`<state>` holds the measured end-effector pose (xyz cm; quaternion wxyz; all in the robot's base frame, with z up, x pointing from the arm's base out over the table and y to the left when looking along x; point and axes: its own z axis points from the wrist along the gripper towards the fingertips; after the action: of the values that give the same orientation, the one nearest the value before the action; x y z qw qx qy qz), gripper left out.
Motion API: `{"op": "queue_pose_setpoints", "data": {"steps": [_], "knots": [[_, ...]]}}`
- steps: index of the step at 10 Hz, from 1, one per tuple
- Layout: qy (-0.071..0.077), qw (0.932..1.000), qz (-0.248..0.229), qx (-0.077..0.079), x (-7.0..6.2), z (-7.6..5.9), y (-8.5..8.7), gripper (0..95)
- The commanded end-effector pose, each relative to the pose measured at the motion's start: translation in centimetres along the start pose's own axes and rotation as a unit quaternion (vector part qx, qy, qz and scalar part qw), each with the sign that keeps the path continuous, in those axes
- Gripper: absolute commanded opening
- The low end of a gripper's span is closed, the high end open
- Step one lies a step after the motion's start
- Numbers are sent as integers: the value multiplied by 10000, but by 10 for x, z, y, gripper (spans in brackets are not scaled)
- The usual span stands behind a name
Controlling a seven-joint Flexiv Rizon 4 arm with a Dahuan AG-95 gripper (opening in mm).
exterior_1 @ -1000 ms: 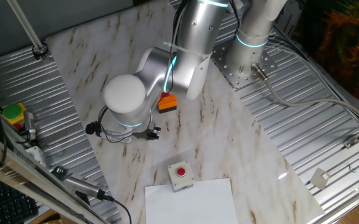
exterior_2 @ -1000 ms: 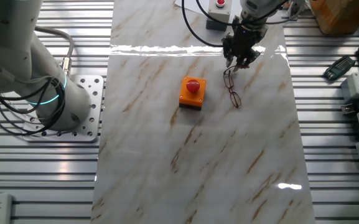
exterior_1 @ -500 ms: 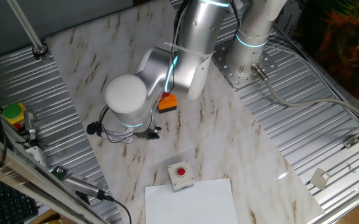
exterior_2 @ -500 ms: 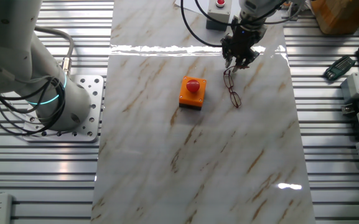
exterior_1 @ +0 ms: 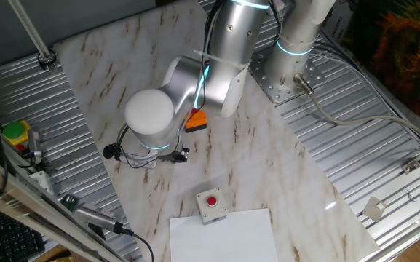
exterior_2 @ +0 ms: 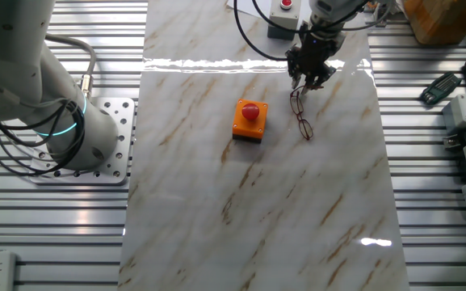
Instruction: Unfold the leg of the glasses (with one hand)
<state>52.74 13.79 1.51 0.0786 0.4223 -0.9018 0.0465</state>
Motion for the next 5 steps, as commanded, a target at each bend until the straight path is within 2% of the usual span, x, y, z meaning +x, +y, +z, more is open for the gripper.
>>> {"op": "queue_pose_setpoints", "data": {"steps": [1, 5], "knots": [[-4, 10000, -6, 8, 0, 0, 0, 190], [3, 10000, -37, 29, 0, 2, -1, 190]]}}
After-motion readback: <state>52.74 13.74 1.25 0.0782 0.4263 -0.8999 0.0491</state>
